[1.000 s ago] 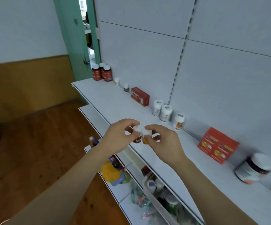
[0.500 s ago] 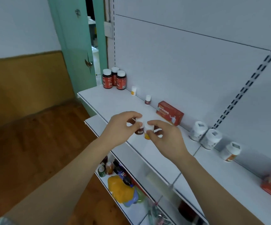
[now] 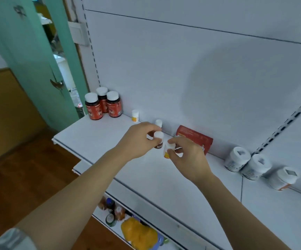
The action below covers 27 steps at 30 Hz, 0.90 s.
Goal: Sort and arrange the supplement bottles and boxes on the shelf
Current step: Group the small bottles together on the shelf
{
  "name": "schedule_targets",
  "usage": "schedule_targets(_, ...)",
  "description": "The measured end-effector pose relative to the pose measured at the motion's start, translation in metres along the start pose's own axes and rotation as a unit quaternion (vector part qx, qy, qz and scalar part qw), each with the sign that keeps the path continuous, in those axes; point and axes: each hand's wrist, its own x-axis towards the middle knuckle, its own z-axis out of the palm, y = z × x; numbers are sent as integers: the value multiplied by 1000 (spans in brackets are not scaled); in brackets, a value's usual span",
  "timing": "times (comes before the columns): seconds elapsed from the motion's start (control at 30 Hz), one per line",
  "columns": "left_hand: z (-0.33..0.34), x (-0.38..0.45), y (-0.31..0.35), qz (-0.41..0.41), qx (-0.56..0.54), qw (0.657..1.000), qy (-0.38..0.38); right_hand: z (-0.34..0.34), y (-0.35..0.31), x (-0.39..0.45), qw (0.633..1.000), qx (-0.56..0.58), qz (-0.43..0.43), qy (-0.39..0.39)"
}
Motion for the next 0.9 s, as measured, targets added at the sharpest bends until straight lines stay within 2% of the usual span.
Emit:
schedule_targets(0.17,10,60,-18,46,34,998,-36,11,17,20,999,-24,22,28)
schedule_targets(0.33,30,106,-48,120,94,988,-40,25,25,27,996,-52,22,62)
schedule_targets(0.43,43,128,-67,162,120,979,-37,36,23,31,993,-67,57,83)
schedule_targets(0.7,64,146,-99,276,178,945,9,65,16,32,981,-85,133,117)
schedule_targets(0.9,67,150,-112,336,236,911,25,70,12,33,974,-95,152,137)
